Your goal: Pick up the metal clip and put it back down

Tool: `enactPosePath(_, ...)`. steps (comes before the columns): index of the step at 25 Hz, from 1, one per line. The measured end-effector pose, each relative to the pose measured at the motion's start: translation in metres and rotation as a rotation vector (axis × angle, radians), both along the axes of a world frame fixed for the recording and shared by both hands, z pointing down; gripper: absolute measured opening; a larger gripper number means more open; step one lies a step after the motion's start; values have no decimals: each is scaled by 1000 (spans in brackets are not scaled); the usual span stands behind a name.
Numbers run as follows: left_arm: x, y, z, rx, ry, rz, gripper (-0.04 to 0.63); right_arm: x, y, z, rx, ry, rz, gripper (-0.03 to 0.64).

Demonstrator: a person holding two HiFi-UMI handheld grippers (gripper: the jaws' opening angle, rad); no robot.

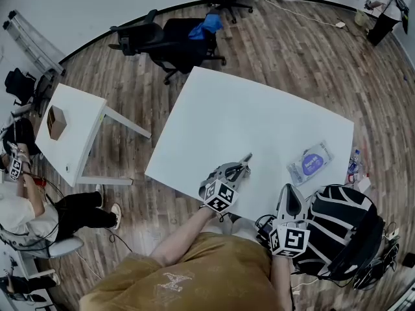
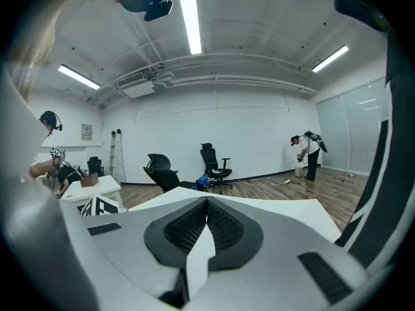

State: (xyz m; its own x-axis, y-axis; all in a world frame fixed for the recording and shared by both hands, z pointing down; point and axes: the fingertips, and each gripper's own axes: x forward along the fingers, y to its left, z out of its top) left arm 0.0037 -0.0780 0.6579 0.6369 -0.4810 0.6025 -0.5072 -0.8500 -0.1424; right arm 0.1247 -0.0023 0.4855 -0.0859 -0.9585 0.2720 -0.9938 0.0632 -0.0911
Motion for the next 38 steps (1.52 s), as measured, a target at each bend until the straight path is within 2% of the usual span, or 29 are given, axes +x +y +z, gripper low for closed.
enactPosePath(3, -2, 2, 9, -5, -36, 2, 44, -2, -1, 2, -9, 0, -5, 6)
enactPosePath(18, 13, 9, 29, -107, -66, 58, 69, -4, 2, 13, -50, -33, -19, 6)
enactPosePath(23, 18, 18, 39, -213, -61, 83, 110, -4, 2, 13, -52, -37, -17, 6)
enactPosePath(28, 19, 18, 41, -293, -33, 70, 127, -5, 1, 12, -52, -35, -20, 6)
enactPosePath(32, 18, 19, 43, -337, -38, 81, 138, -3, 4, 13, -59, -35, -13, 6)
enactPosePath(38, 28, 24, 42, -397, -16, 101, 235, 9, 10, 29, -114, -34, 15, 6)
